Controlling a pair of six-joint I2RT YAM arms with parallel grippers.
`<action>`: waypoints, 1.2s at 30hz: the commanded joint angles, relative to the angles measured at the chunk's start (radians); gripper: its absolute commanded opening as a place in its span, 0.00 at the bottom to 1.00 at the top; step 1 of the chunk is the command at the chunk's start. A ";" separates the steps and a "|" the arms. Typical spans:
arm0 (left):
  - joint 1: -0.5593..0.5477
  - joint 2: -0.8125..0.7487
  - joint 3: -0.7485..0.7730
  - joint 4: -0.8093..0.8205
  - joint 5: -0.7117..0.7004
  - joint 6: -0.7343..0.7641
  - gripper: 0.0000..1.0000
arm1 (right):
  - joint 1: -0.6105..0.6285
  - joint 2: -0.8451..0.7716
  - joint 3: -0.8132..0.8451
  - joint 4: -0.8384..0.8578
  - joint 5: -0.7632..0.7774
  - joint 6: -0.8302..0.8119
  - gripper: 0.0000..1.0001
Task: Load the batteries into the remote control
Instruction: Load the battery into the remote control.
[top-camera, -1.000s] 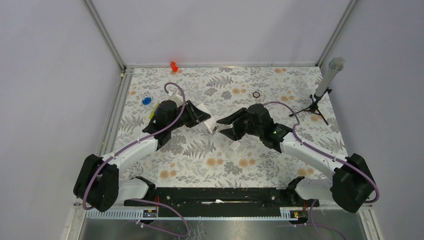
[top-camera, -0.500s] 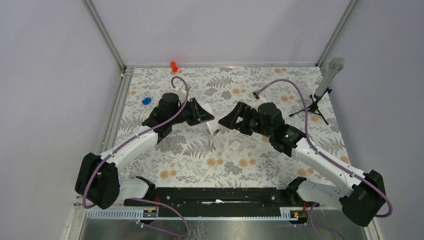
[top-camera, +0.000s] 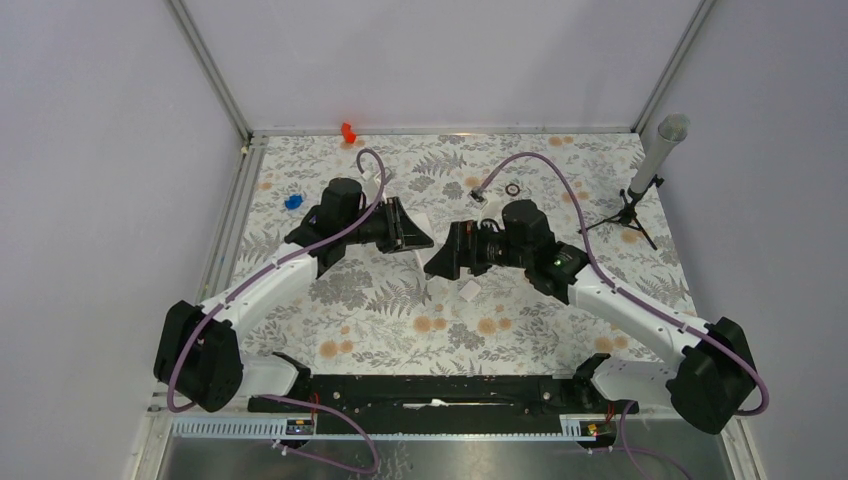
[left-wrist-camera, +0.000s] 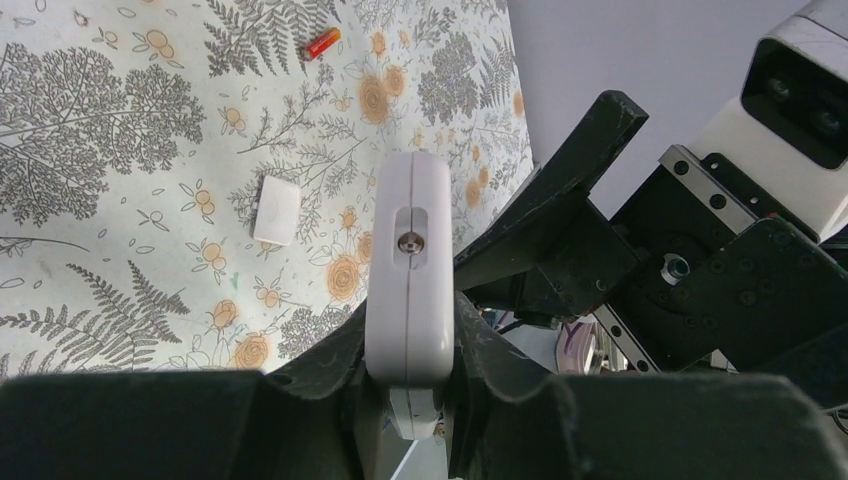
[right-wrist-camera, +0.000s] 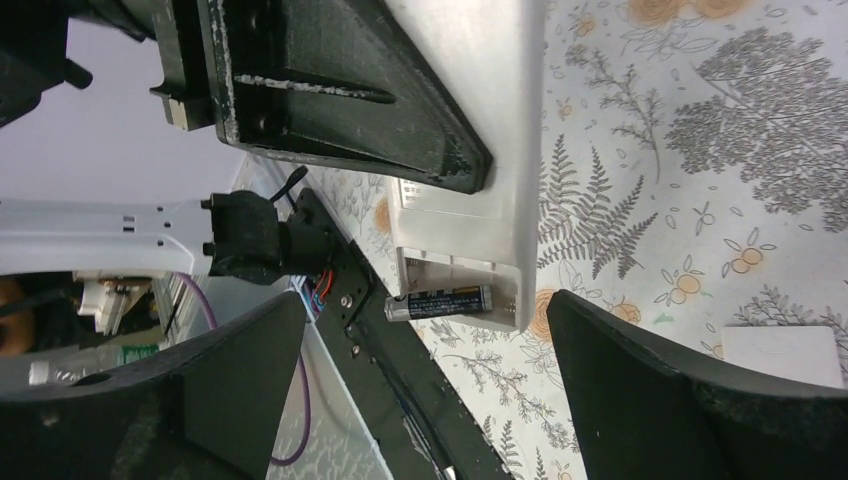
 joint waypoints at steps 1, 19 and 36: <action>0.003 0.014 0.048 0.020 0.056 0.017 0.00 | 0.006 0.038 0.003 0.072 -0.109 -0.042 0.99; 0.004 0.015 0.045 0.016 0.056 0.020 0.00 | 0.006 0.079 -0.026 0.120 -0.117 -0.058 0.87; 0.005 0.025 0.043 0.012 0.048 -0.005 0.00 | 0.007 0.066 -0.038 0.144 -0.164 -0.108 0.80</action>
